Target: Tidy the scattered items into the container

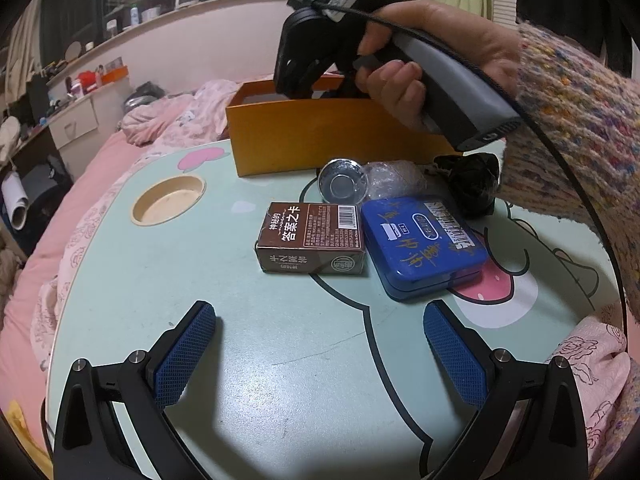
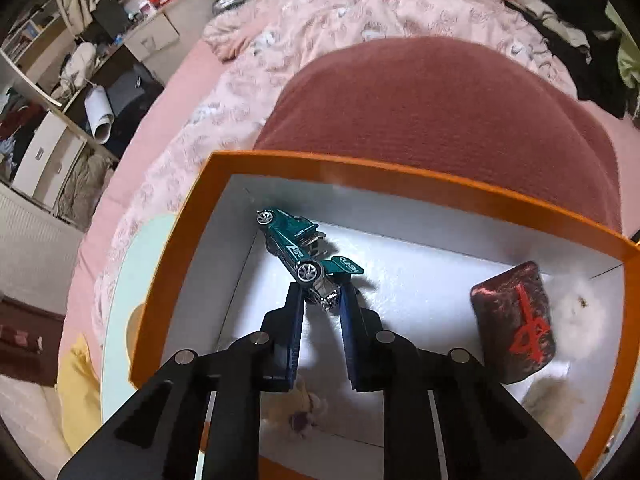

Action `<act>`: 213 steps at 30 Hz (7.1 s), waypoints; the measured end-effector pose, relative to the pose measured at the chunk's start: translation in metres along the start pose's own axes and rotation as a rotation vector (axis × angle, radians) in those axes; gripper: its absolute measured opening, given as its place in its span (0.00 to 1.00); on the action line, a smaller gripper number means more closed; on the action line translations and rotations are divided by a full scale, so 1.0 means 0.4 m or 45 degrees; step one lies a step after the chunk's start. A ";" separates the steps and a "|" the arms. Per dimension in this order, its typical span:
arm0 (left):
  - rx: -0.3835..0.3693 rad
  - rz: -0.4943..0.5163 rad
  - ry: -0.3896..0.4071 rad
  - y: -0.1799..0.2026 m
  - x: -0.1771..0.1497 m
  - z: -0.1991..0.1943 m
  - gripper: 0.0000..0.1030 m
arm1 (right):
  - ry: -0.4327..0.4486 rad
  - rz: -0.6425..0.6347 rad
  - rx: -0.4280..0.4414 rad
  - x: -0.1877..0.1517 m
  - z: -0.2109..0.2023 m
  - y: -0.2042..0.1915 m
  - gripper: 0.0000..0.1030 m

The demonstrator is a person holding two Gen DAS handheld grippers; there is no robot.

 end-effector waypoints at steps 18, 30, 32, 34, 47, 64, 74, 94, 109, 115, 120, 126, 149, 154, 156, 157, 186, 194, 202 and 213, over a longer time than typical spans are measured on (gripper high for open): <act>0.000 0.000 0.001 0.000 -0.001 -0.001 1.00 | 0.368 0.028 0.256 -0.088 -0.294 -0.011 0.11; -0.001 0.000 0.001 0.000 -0.002 -0.001 1.00 | 0.363 0.030 0.267 -0.305 -0.256 0.087 0.12; -0.001 0.000 0.001 0.000 -0.002 -0.001 1.00 | 0.359 0.032 0.306 -0.313 -0.247 0.099 0.13; -0.001 0.001 0.001 0.000 -0.002 -0.002 1.00 | 0.382 0.046 0.319 -0.320 -0.252 0.110 0.26; -0.001 0.001 0.001 0.000 -0.002 -0.002 1.00 | 0.437 -0.287 0.027 -0.548 -0.273 0.057 0.55; -0.001 0.002 -0.001 0.000 -0.003 0.002 1.00 | 0.333 -0.269 -0.147 -0.560 -0.169 0.112 1.00; -0.024 0.026 -0.017 0.003 -0.003 0.011 1.00 | 0.328 -0.279 -0.143 -0.564 -0.179 0.109 1.00; -0.285 -0.077 -0.077 0.058 0.396 -0.012 1.00 | 0.350 -0.305 -0.113 -0.570 -0.187 0.100 1.00; -0.244 -0.491 -0.626 0.129 0.449 0.444 0.50 | 0.373 -0.315 -0.087 -0.573 -0.191 0.102 1.00; -0.198 -0.445 -0.588 0.105 0.443 0.427 0.50 | 0.381 -0.319 -0.079 -0.573 -0.191 0.102 1.00; -0.155 -0.460 -0.596 0.063 0.448 0.416 0.48 | 0.384 -0.320 -0.078 -0.572 -0.192 0.102 1.00; -0.163 -0.436 -0.638 0.094 0.454 0.440 0.52 | 0.385 -0.320 -0.077 -0.572 -0.192 0.101 1.00; -0.314 -0.136 -0.199 0.118 0.490 0.093 0.36 | 0.390 -0.324 -0.072 -0.571 -0.194 0.101 1.00; -0.366 -0.089 -0.239 0.128 0.376 0.054 0.36 | 0.390 -0.324 -0.073 -0.571 -0.194 0.101 1.00; -0.334 -0.059 -0.267 0.126 0.335 0.055 0.36 | 0.390 -0.324 -0.073 -0.571 -0.194 0.101 1.00; -0.299 -0.042 -0.279 0.121 0.317 0.061 0.36 | 0.390 -0.324 -0.073 -0.571 -0.194 0.101 1.00; -0.059 0.064 -0.113 0.069 0.009 -0.063 0.81 | 0.389 -0.324 -0.074 -0.568 -0.190 0.098 1.00; -0.037 0.058 -0.159 0.052 -0.011 -0.014 1.00 | 0.386 -0.325 -0.077 -0.568 -0.188 0.099 1.00; -0.062 0.078 -0.085 0.058 0.009 -0.002 1.00 | 0.385 -0.326 -0.079 -0.568 -0.187 0.099 1.00; -0.063 0.078 -0.082 0.059 0.005 0.004 1.00 | 0.384 -0.326 -0.080 -0.570 -0.188 0.100 1.00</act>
Point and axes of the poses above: each gripper's, at about its wrist camera, not at the fingertips, and z roughly the way its jaws point, y to its right, x to its top, the point moved 7 cm from there along z, roughly the way its jaws point, and after that the axes turned 4 degrees about -x, right-handed, at the moved point
